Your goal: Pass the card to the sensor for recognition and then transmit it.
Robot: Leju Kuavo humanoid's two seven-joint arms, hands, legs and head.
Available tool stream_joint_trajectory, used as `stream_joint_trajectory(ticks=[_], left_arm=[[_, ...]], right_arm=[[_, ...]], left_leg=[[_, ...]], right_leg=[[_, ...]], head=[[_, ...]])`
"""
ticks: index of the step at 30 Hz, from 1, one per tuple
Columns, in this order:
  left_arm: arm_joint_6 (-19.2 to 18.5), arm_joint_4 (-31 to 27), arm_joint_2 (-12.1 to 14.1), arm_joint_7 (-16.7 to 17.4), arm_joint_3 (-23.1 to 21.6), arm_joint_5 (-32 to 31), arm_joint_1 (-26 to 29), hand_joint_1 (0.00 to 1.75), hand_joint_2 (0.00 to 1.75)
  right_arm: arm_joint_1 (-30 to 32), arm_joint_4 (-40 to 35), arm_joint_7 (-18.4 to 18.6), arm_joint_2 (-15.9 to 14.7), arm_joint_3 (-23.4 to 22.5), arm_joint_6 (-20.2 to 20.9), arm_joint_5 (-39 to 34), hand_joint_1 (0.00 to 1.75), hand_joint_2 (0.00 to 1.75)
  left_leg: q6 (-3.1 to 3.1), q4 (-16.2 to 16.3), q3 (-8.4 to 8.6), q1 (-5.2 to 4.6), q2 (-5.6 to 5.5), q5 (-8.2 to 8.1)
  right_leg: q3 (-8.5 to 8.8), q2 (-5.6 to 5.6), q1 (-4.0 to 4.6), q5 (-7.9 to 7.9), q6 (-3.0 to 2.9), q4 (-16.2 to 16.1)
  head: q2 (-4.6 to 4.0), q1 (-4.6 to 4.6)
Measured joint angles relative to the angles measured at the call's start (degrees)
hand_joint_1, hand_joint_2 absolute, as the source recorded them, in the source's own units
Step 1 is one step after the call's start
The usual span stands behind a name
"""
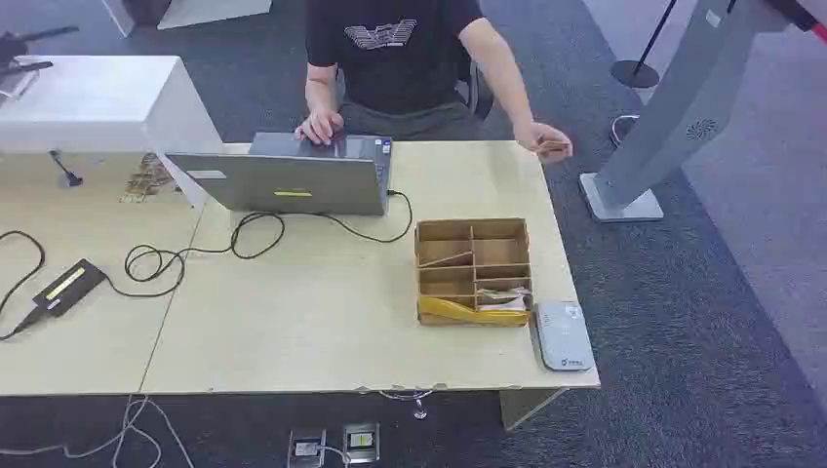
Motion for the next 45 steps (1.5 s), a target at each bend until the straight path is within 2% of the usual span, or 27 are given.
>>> stream_joint_trajectory(ticks=[5, 6, 13, 17, 22, 28, 30, 32, 34, 36, 38, 41, 45], left_arm=[[0.00, 0.00, -0.11, 0.00, -0.02, -0.13, -0.02, 0.00, 0.00], [0.00, 0.00, -0.13, 0.00, -0.02, -0.22, -0.02, 0.00, 0.00], [0.00, 0.00, -0.31, 0.00, -0.09, -0.26, -0.05, 0.00, 0.00], [0.00, 0.00, -0.39, 0.00, -0.20, -0.02, -0.05, 0.00, 0.00], [0.00, 0.00, -0.46, -0.02, -0.17, 0.33, -0.04, 0.00, 0.00], [0.00, 0.00, -0.46, -0.13, -0.17, 1.18, -0.03, 0.00, 0.00], [0.00, 0.00, -0.46, -0.13, -0.17, 1.81, -0.01, 0.00, 0.00], [0.00, 0.00, -0.48, -0.18, -0.17, 2.14, 0.04, 0.00, 0.00], [0.00, 0.00, -0.50, -0.28, -0.17, 2.12, 0.03, 0.00, 0.00], [0.00, 0.00, -0.55, -0.81, -0.17, 1.97, -0.02, 0.00, 0.00], [0.00, 0.00, -0.76, -1.07, -0.17, 1.95, -0.02, 0.00, 0.00], [0.00, 0.00, -0.96, -1.35, -0.17, 1.95, -0.03, 0.00, 0.00], [0.00, 0.00, -1.14, -1.49, -0.17, 1.97, -0.09, 0.00, 0.00]], right_arm=[[-0.01, 0.00, 0.22, 0.00, -0.33, -0.02, 0.02, 0.00, 0.00], [-0.02, 0.00, 0.28, 0.00, -0.33, -0.02, 0.02, 0.00, 1.75], [-0.08, 0.00, -0.33, 0.00, -0.77, -0.46, -1.31, 0.00, 1.75], [-0.23, 0.00, -2.08, 0.00, -1.81, -1.31, -4.66, 0.00, 1.75], [-0.34, -0.02, -7.44, 0.02, -2.12, -2.78, -12.42, 0.00, 1.75], [-0.49, 0.00, -13.58, 0.00, -2.14, -4.26, -17.92, 0.00, 1.75], [-0.63, -0.07, -12.65, 0.11, -2.14, -7.58, -21.50, 0.00, 1.75], [-0.48, -0.17, -16.56, 0.59, -2.16, -8.85, -25.85, 0.00, 1.75], [-0.80, -0.17, -21.65, 0.59, -2.19, -7.41, -29.21, 0.00, 1.75], [-1.33, -0.09, -25.53, -1.27, -2.19, -1.54, -33.47, 0.00, 1.75], [-2.51, -0.02, -26.01, -5.71, -2.19, 2.99, -35.17, 0.00, 1.75], [-4.71, -0.06, -24.78, -12.60, -2.16, 5.46, -35.43, 0.00, 1.75], [-6.78, -0.07, -24.94, -17.97, -2.16, 8.64, -36.57, 0.00, 1.75]], left_leg=[[0.00, 0.00, 0.00, 0.00, 0.00, 0.00], [0.00, 0.00, 0.00, 0.00, 0.00, 0.00], [0.00, 0.00, 0.00, 0.00, 0.00, 0.00], [0.00, 0.00, 0.00, 0.00, 0.00, 0.00], [0.00, 0.00, 0.00, 0.00, 0.00, 0.00], [0.00, 0.00, 0.01, 0.00, 0.00, 0.00], [0.00, 0.00, 0.00, 0.00, -0.01, 0.00], [0.00, 0.00, -0.03, 0.00, -0.01, 0.00], [-0.03, 0.00, 0.01, 0.00, 0.01, -0.02], [-0.03, 0.01, 0.01, -0.07, 0.00, -0.02], [0.02, 0.01, 0.01, -0.30, 0.00, 0.01], [0.11, 0.01, -0.01, -0.38, 0.03, 0.05], [0.14, 0.03, 0.00, -0.38, 0.04, 0.04]], right_leg=[[0.00, 0.00, 0.00, 0.00, 0.00, 0.00], [0.00, 0.00, 0.00, 0.00, 0.00, 0.00], [0.00, 0.00, 0.00, 0.00, 0.00, 0.00], [0.00, 0.00, 0.00, 0.00, 0.00, 0.00], [0.00, 0.00, 0.00, 0.00, 0.00, 0.00], [0.00, 0.00, 0.00, 0.00, 0.00, 0.00], [0.01, 0.00, 0.00, 0.00, 0.00, 0.00], [-0.02, 0.01, 0.01, 0.00, 0.00, 0.00], [-0.02, 0.04, 0.00, 0.00, 0.00, 0.00], [-0.01, 0.01, -0.07, 0.01, 0.01, -0.01], [-0.01, 0.01, -0.29, 0.06, 0.08, -0.01], [0.02, 0.02, -0.38, 0.12, 0.19, -0.09], [0.00, 0.02, -0.38, 0.20, 0.30, -0.16]], head=[[0.00, 0.00], [0.00, 0.00], [0.00, 0.00], [0.00, 0.00], [0.00, 0.00], [0.00, -0.02], [0.00, 0.00], [0.00, 0.00], [0.00, -0.04], [0.00, 0.02], [0.00, -0.09], [0.00, 0.07], [0.00, -0.04]])
